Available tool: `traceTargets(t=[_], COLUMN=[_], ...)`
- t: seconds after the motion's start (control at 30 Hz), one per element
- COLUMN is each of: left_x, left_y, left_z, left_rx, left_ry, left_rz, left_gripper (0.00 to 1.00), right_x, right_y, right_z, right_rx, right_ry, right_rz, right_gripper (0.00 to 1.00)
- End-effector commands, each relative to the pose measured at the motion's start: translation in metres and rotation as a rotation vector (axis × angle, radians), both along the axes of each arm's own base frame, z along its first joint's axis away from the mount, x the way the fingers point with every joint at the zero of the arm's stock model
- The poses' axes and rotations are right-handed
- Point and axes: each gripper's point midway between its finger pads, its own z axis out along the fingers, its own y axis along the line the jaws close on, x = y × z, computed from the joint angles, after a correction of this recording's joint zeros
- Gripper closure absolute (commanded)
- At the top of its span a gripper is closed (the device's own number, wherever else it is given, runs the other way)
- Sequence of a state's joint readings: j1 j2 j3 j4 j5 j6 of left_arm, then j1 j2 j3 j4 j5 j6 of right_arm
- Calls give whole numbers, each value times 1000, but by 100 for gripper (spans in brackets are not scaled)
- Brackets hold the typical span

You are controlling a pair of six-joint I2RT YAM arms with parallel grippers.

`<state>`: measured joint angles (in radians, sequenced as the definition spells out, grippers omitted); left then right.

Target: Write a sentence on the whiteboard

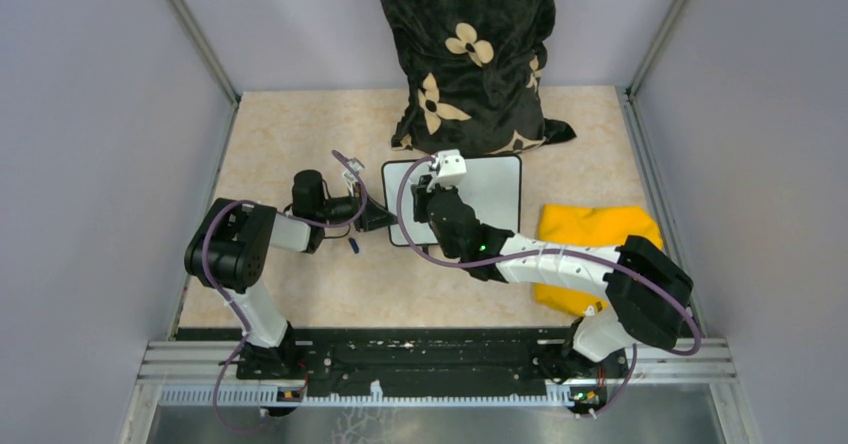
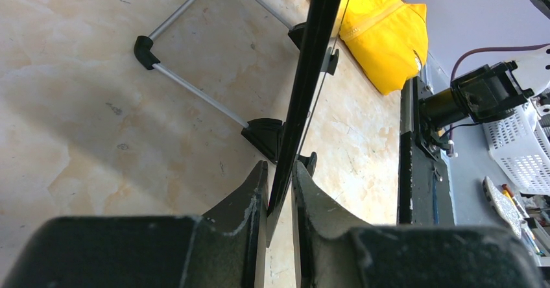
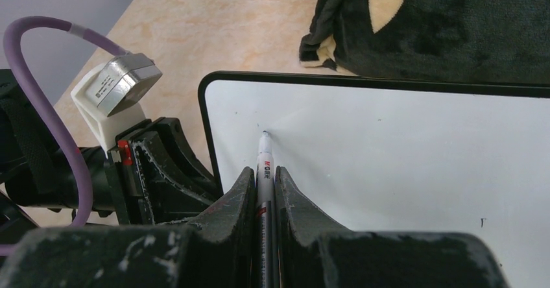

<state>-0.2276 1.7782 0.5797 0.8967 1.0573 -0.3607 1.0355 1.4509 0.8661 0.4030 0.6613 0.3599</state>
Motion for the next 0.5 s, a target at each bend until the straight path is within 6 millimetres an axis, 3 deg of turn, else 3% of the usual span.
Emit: traceTargets(t=[0.0,0.47], left_x=[2,2], left_y=[-2,-2], left_z=[-2,-3], left_rx=[10,12], left_ry=[-21,-15], left_rz=[-12,-13], left_gripper=[78,78], right_x=[4,-6], right_y=[1,-21], right_z=[11,-10], right_rx=[64,47], right_ry=[-7,30], right_rz=[-10,-43], right_gripper=[100,100])
